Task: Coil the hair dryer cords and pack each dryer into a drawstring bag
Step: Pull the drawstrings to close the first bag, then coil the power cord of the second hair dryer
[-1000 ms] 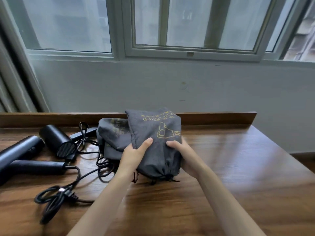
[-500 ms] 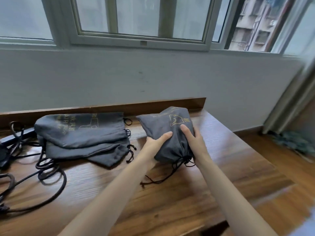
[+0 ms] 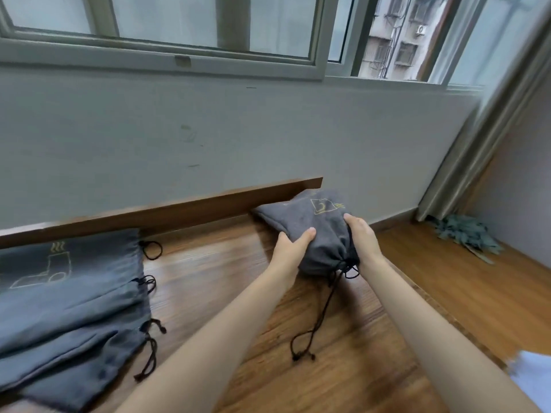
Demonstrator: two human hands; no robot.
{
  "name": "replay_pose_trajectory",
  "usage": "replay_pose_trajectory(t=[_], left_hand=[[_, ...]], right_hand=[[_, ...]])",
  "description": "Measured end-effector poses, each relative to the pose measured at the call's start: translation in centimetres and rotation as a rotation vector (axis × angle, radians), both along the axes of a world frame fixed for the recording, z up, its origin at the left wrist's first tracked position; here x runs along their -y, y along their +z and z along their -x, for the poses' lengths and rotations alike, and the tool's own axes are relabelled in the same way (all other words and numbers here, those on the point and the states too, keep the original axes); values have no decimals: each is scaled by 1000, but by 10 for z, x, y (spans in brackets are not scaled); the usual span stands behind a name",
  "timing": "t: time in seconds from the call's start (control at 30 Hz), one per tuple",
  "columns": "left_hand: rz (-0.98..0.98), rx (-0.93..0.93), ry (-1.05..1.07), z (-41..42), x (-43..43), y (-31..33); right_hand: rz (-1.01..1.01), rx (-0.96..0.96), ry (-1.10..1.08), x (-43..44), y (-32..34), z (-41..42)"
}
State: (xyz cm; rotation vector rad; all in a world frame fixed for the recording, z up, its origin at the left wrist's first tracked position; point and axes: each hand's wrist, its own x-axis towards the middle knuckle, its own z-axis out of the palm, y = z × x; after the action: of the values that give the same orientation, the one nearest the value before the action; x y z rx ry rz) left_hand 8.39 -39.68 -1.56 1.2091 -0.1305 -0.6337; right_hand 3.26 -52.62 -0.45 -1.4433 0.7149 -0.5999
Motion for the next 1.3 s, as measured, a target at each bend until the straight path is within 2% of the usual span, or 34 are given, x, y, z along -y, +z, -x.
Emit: replay_pose_trajectory(t=[0.13,0.4,0.5,0.63,0.7,0.83,0.97,1.17,1.3], left_hand=[[-52,62,-15,-19,23,-8],[-399,401,3,-42,32,-25],[-394,355,-23,-42,33,-24],[-435,291,-63,-35,21,-17],[-430,304,-75,-26,2,-9],[-339,475,-125,5,-74,31],[-303,627,-50,46,-196,52],[-462,580,284,104,-356,43],[-750,629,511,126,-437,28]], right_hand=[[70,6,-1,28,-7,-19],[234,21,-1,37,-36,-41],[292,-55,-12,38,-37,-43],[473,-332,23,41,-16,-34],[561,-282,-24,35,0,-25],[514,71,78,-17,35,8],[485,228,251,-99,46,58],[345,300,465,-243,19,78],[265,315,664,-337,1,62]])
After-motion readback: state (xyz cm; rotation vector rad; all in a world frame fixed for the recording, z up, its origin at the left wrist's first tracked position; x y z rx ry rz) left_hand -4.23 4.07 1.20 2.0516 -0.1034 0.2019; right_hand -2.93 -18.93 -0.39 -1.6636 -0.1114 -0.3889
